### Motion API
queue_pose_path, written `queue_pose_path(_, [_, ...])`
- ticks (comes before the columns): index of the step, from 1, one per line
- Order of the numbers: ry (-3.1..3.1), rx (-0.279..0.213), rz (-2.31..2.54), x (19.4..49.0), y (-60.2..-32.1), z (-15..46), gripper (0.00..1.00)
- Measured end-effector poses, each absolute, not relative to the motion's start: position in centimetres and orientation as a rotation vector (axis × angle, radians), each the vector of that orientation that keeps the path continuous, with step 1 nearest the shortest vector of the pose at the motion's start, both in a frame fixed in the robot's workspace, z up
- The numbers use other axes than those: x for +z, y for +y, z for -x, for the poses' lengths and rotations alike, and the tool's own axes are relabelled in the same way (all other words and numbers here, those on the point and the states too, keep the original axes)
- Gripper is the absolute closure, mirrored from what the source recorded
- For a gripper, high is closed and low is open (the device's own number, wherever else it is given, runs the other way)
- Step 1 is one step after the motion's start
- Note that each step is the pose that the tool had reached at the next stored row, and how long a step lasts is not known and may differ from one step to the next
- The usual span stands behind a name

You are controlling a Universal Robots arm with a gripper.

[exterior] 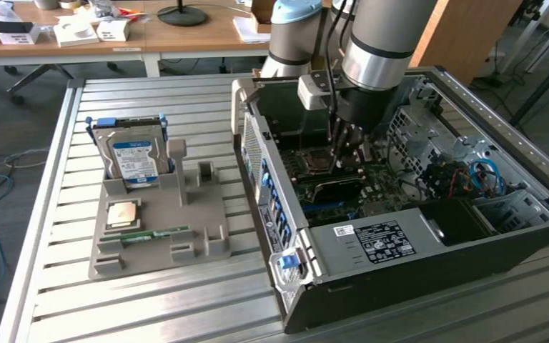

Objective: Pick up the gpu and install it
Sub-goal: 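Press down on the gpu until it lock into place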

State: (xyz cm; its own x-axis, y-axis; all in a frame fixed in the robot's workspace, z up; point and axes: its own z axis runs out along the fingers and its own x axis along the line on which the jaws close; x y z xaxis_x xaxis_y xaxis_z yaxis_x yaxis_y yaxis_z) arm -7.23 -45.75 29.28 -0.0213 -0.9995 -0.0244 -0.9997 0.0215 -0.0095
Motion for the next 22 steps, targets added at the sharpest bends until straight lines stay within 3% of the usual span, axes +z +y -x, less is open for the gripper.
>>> queue_pose_path(22, [2.228, 0.016, 2.18, 29.1, -45.74, 7.71, 0.89])
